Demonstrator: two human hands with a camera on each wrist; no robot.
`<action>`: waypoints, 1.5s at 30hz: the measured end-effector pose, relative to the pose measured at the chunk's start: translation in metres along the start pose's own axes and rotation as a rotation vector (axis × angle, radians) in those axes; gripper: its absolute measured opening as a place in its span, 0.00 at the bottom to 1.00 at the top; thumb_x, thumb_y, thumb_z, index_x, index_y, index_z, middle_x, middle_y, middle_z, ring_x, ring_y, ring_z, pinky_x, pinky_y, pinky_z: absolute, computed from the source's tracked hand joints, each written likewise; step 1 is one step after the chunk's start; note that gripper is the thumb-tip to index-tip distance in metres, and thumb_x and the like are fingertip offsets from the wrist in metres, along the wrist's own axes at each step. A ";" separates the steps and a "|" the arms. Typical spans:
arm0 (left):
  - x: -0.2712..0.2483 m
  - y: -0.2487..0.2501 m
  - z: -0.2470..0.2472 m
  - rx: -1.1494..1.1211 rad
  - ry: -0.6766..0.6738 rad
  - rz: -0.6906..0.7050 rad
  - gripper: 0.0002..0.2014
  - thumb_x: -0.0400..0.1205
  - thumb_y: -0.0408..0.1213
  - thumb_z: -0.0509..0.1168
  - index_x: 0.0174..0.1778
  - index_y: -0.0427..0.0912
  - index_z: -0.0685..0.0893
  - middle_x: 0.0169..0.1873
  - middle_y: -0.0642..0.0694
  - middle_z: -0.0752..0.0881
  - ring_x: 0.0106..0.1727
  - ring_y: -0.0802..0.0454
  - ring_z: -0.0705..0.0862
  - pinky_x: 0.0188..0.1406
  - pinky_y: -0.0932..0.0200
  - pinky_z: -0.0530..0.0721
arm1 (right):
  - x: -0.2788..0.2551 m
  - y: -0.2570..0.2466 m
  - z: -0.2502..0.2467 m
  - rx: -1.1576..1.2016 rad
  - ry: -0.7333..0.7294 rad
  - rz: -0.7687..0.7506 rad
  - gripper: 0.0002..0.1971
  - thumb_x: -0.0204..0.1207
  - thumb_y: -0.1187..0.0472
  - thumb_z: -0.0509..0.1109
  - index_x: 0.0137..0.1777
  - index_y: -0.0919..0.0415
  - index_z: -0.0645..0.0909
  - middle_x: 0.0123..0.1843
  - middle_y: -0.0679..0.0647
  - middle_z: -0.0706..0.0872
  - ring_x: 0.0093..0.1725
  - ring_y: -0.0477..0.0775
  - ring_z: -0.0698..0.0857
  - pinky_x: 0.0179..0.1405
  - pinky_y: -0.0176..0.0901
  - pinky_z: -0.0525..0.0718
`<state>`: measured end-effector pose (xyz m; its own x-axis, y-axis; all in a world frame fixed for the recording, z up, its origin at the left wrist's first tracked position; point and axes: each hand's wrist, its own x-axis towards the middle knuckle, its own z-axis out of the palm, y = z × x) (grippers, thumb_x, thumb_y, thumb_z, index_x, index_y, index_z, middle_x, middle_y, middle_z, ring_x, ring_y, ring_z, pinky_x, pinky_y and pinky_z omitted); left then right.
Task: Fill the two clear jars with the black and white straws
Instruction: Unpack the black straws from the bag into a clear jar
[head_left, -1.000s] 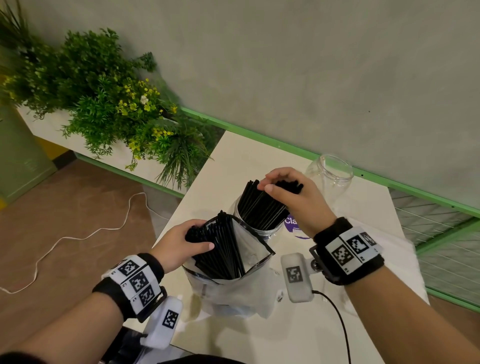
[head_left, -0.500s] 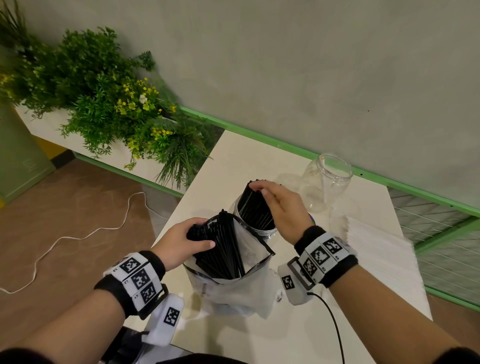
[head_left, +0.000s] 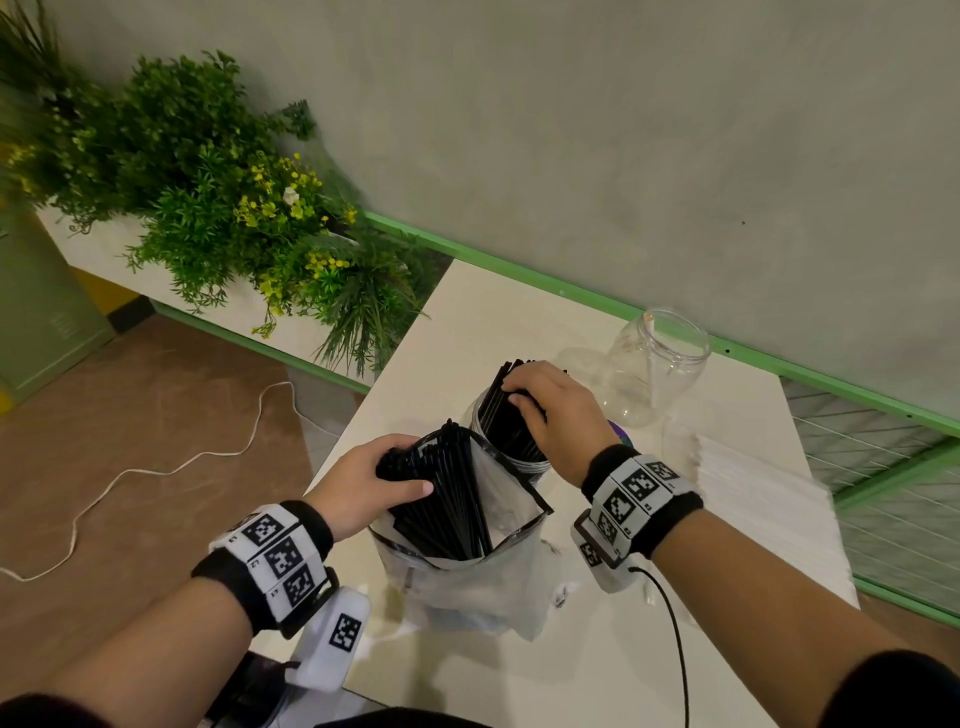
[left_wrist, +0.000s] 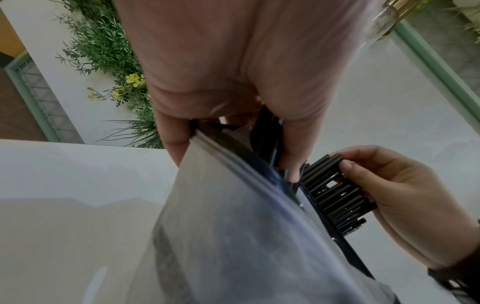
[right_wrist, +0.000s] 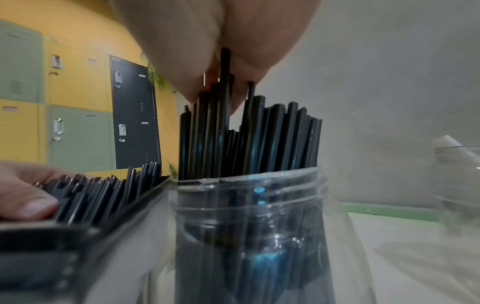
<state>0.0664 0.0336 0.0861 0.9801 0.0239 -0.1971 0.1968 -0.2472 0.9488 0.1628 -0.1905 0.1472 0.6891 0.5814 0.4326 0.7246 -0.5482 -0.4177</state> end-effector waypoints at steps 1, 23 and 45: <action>0.000 0.000 0.000 -0.001 0.000 0.000 0.20 0.72 0.33 0.77 0.57 0.53 0.82 0.52 0.55 0.87 0.53 0.63 0.84 0.49 0.72 0.78 | 0.002 0.002 0.002 -0.020 -0.038 -0.024 0.09 0.79 0.69 0.65 0.54 0.68 0.85 0.53 0.58 0.86 0.53 0.53 0.83 0.58 0.42 0.80; 0.004 -0.010 0.002 -0.036 0.008 -0.015 0.22 0.71 0.34 0.78 0.60 0.48 0.83 0.53 0.52 0.88 0.55 0.57 0.85 0.56 0.62 0.80 | -0.039 0.009 -0.016 0.051 0.208 0.175 0.13 0.74 0.71 0.74 0.57 0.60 0.85 0.51 0.48 0.83 0.50 0.49 0.82 0.52 0.32 0.80; 0.000 -0.007 -0.001 -0.035 -0.002 -0.011 0.20 0.72 0.33 0.77 0.53 0.57 0.81 0.52 0.55 0.87 0.49 0.69 0.84 0.50 0.71 0.78 | -0.047 0.010 0.004 -0.408 -0.331 0.038 0.32 0.84 0.45 0.45 0.84 0.60 0.48 0.86 0.50 0.44 0.85 0.48 0.39 0.83 0.52 0.45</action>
<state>0.0653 0.0363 0.0795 0.9779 0.0249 -0.2078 0.2083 -0.2131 0.9546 0.1373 -0.2206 0.1195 0.7238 0.6794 0.1201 0.6882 -0.7235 -0.0546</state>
